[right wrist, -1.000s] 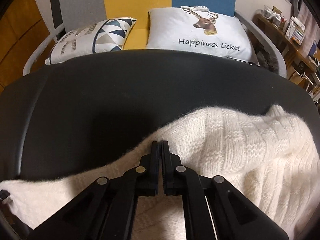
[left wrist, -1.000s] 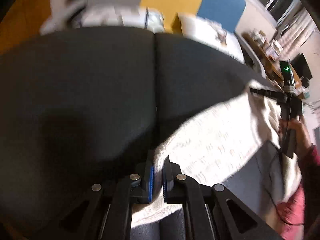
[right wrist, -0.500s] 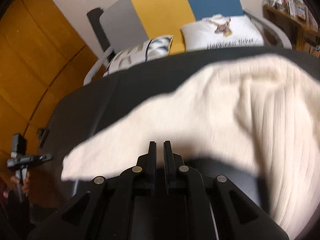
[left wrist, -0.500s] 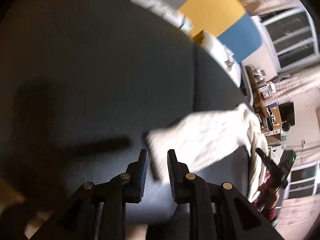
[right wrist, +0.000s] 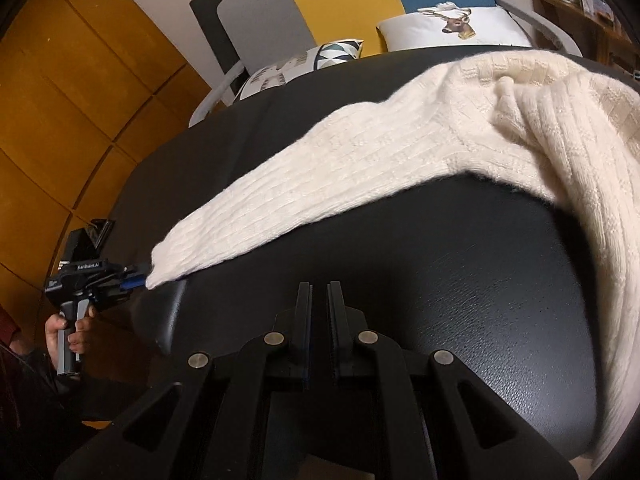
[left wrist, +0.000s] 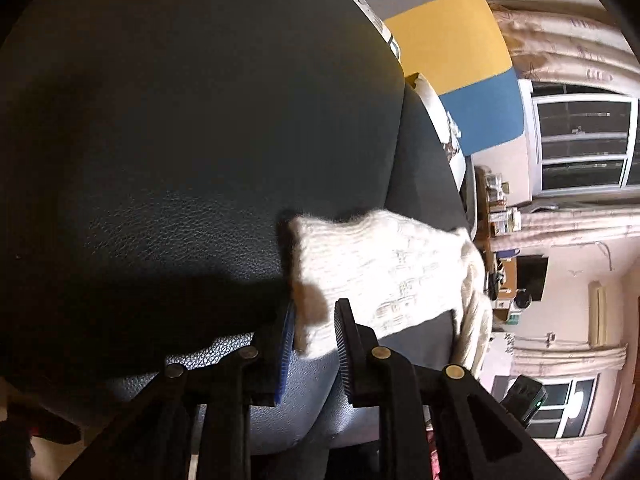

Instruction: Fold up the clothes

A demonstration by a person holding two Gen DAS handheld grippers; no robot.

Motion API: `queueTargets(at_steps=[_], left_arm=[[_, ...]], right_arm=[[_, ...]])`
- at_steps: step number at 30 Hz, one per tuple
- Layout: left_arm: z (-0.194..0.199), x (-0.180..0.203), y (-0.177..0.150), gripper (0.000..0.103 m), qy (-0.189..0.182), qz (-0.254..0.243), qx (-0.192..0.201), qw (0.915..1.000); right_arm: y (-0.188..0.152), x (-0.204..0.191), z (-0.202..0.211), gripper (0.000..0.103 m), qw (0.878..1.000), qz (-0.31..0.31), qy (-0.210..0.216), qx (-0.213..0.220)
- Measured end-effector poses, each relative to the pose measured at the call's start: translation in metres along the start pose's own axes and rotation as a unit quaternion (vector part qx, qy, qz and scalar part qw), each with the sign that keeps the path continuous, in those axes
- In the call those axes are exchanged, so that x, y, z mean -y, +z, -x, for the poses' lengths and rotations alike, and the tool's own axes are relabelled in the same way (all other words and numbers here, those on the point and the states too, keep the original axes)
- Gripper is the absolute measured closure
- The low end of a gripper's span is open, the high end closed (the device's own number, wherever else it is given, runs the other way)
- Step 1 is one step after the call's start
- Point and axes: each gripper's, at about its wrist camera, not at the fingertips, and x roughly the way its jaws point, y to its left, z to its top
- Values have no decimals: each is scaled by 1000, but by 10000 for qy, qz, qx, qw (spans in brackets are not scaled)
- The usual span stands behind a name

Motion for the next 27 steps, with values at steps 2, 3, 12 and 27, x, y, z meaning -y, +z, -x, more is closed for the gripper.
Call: queueTargets(at_steps=[2,3,12,27], left_arm=[[-7,5,1,85,-16,-43,38,10000],[-11,9,1,91,45,-116,83,9999],[7,25,1,102,427,-344,840,9950],[41,4,18,102,933,-167,1544,9834]], right_arm=[[-1,-2,-1,95,10000,21,-41,-6],[-2,-3,1,95,10000,21,-52,-1],[16,11,-11,95,9990,-79,-442,31],[115,47,-87,95,9923,-364,-1086,-465]])
